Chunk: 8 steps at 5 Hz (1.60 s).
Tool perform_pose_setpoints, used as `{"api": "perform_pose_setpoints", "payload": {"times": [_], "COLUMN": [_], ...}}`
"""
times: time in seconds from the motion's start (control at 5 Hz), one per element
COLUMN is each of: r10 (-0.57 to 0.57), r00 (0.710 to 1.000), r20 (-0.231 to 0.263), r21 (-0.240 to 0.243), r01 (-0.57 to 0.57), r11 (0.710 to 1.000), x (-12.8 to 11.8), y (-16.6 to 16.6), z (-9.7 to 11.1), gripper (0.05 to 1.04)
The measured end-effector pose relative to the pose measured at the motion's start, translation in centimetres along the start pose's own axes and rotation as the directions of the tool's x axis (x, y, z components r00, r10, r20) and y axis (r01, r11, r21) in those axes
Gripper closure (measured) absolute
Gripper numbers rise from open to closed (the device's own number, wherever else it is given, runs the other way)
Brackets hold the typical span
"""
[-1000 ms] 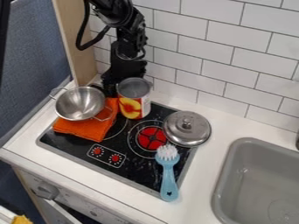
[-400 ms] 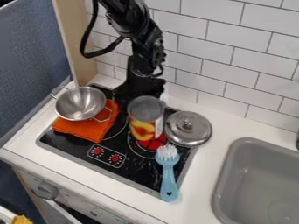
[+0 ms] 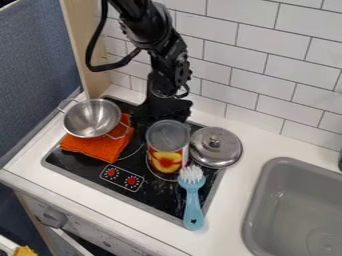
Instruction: Moved the can to the left side of the blue brush
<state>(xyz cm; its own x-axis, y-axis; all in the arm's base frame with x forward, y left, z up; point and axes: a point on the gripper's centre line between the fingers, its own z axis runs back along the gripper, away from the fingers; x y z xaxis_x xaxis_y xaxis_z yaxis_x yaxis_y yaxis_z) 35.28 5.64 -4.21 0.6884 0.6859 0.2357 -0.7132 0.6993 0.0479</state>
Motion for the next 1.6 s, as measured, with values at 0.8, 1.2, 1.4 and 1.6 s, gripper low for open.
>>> {"api": "perform_pose_setpoints", "payload": {"times": [0.8,1.2,1.4,1.6], "r10": [-0.106,-0.050,-0.043,-0.054], "r00": [0.994,0.999,0.998,0.997], "r20": [-0.012,0.015,0.038,0.051], "r21": [-0.027,-0.094,-0.140,-0.173], "r01": [0.105,0.051,0.047,0.062], "r11": [0.994,0.994,0.989,0.983], "x": [-3.9,-2.3,-1.9,-2.0], "y": [0.6,0.1,-0.1,-0.1], "z": [1.7,4.1,6.0,7.3], "gripper": [0.083,0.083,0.083,0.083]}}
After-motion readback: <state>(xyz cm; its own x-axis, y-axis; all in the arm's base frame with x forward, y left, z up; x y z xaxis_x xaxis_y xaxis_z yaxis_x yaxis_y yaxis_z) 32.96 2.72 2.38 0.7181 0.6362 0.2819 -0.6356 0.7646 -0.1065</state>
